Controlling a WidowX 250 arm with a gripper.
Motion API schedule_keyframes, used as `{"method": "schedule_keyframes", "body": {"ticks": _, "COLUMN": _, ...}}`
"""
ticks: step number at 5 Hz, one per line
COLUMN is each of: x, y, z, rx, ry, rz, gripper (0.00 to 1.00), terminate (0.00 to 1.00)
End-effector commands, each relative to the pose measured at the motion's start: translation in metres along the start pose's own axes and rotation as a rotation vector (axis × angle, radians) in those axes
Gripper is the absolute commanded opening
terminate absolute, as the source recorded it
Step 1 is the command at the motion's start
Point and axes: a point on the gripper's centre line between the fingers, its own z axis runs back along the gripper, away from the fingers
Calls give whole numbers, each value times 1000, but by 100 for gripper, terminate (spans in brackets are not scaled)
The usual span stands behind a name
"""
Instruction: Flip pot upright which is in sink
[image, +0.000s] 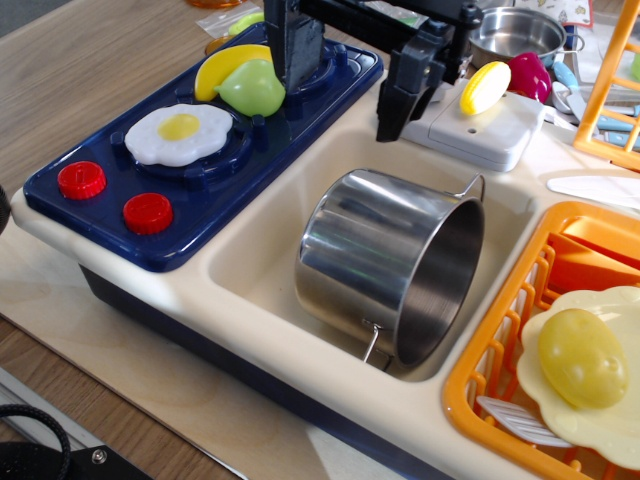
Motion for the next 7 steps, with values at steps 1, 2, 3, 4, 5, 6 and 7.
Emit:
{"method": "schedule_keyframes", "body": {"ticks": 1, "x": 0, "y": 0, "z": 0, "rx": 0, "ry": 0, "rz": 0, "gripper": 100, "terminate": 0}}
{"method": "schedule_keyframes", "body": {"ticks": 2, "x": 0, "y": -18, "z": 1, "rx": 75, "ry": -39, "rz": -28, "gripper": 100, "terminate": 0}}
{"method": "schedule_keyframes", "body": {"ticks": 3, "x": -3, "y": -26, "z": -3, "rx": 134, "ry": -71, "rz": -13, "gripper": 100, "terminate": 0}}
{"method": "schedule_keyframes", "body": {"ticks": 4, "x": -10, "y": -38, "z": -14, "rx": 227, "ry": -137, "rz": -19, "gripper": 100, "terminate": 0}}
{"method": "schedule_keyframes", "body": {"ticks": 5, "x": -14, "y": -50, "z": -19, "rx": 331, "ry": -176, "rz": -45, "gripper": 100, "terminate": 0}}
{"method": "schedule_keyframes", "body": {"ticks": 6, "x": -16, "y": -55, "z": -24, "rx": 370, "ry": -220, "rz": -57, "gripper": 100, "terminate": 0}}
{"method": "schedule_keyframes", "body": {"ticks": 7, "x": -17, "y": -53, "z": -29, "rx": 399, "ry": -243, "rz": -79, "gripper": 100, "terminate": 0}}
